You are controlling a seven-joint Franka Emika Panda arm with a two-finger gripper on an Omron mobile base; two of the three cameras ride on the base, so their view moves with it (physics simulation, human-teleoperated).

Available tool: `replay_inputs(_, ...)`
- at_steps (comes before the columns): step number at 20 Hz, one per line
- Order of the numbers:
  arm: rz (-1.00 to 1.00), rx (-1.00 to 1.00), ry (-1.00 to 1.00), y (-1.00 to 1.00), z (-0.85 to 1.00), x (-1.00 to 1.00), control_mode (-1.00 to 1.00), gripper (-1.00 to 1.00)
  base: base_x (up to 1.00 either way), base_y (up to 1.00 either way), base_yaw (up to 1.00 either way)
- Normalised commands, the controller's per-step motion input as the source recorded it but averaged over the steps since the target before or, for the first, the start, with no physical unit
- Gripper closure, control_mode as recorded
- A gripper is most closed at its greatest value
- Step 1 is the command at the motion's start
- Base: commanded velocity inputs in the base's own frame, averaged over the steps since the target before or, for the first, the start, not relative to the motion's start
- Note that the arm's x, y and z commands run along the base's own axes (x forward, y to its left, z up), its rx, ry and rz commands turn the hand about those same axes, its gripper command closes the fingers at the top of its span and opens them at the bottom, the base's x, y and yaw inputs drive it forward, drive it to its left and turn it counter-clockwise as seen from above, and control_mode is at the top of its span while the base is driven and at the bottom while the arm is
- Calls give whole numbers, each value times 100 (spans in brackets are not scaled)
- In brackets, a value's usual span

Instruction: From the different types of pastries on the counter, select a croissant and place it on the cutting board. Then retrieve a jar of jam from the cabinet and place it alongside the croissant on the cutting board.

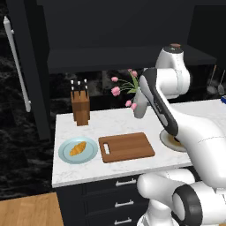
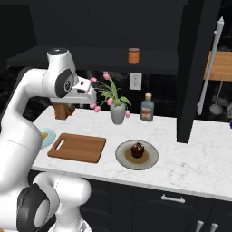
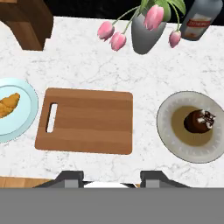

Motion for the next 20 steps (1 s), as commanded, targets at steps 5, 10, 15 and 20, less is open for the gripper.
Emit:
replay_inputs(5,5,0,1,25,-4,-16,-100,-100,0,0,0)
replay_inputs(10,5,0,7,83,-33,-35,-100,-100,0,0,0)
replay_inputs(15,5,15,16,95,-70,-20,-100,-100,0,0,0)
replay_inputs(20,0,30,13,82,-59,-8,-100,-100,0,0,0)
